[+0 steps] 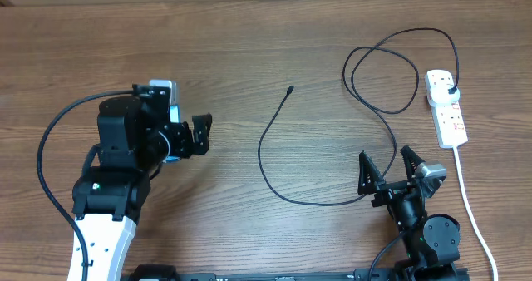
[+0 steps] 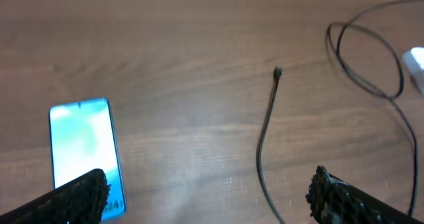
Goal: Plug charger to phone and switch on socket
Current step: 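Raise the left gripper and move it forward over the phone, then lower the open left gripper onto the phone's bottom edge, then close the left gripper on the phone's bottom end, then lift the phone with the left gripper and carry it rightward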
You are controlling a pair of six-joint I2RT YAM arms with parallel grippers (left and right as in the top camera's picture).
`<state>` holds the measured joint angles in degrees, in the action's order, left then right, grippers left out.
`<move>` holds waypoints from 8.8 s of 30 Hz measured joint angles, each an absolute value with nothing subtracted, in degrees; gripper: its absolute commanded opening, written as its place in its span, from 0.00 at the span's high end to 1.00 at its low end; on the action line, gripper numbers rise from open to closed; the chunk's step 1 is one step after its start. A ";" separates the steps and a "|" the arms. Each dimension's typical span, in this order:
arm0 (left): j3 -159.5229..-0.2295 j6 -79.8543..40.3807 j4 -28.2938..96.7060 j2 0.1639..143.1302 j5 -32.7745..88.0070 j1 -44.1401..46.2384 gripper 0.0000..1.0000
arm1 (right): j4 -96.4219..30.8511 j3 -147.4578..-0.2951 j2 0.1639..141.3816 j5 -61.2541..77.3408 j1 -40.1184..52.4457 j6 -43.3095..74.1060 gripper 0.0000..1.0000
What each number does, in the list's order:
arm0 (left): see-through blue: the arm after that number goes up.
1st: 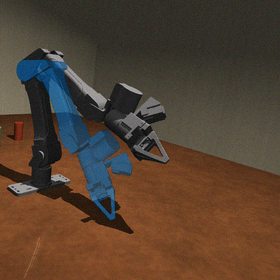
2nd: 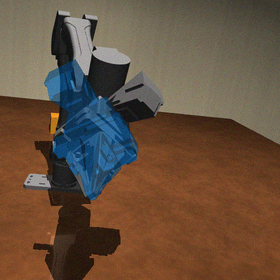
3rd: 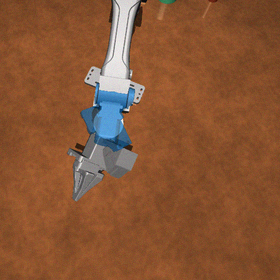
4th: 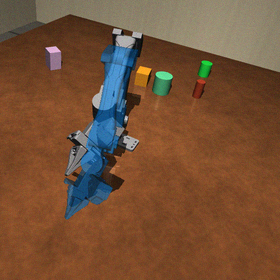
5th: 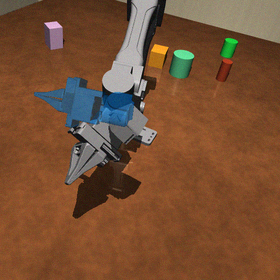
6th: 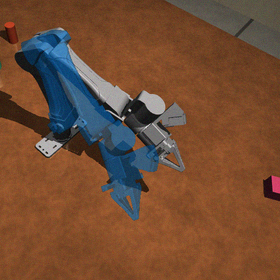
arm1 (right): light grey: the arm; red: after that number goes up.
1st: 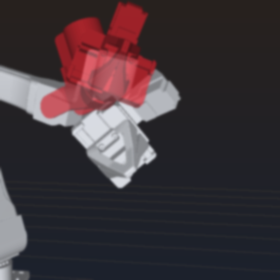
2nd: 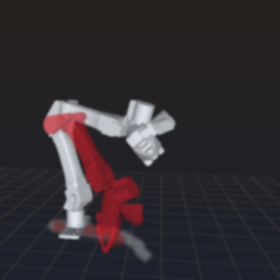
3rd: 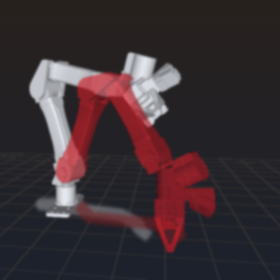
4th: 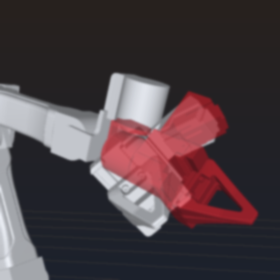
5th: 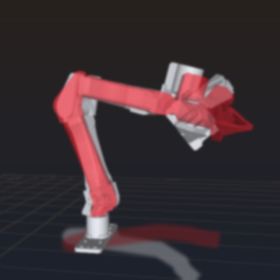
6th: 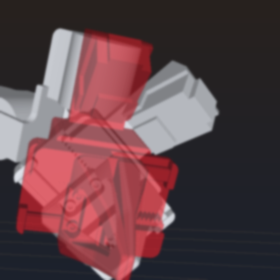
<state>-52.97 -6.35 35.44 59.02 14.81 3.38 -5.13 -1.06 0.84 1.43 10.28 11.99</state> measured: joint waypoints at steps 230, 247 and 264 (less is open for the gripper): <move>-73.60 -13.80 44.49 113.58 -1.32 14.39 0.25 | -5.15 -1.06 0.84 1.43 10.28 11.99 0.00; -72.97 -14.70 43.27 113.56 -1.78 14.66 0.10 | -5.15 -1.06 0.84 1.43 10.28 12.01 0.00; -71.96 -14.90 41.98 112.81 -0.64 14.72 0.00 | -5.13 -1.06 0.84 1.45 10.28 11.99 0.00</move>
<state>-71.96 -14.90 41.98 112.81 -0.64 14.72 -5.13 -1.06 0.84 1.45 10.28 11.99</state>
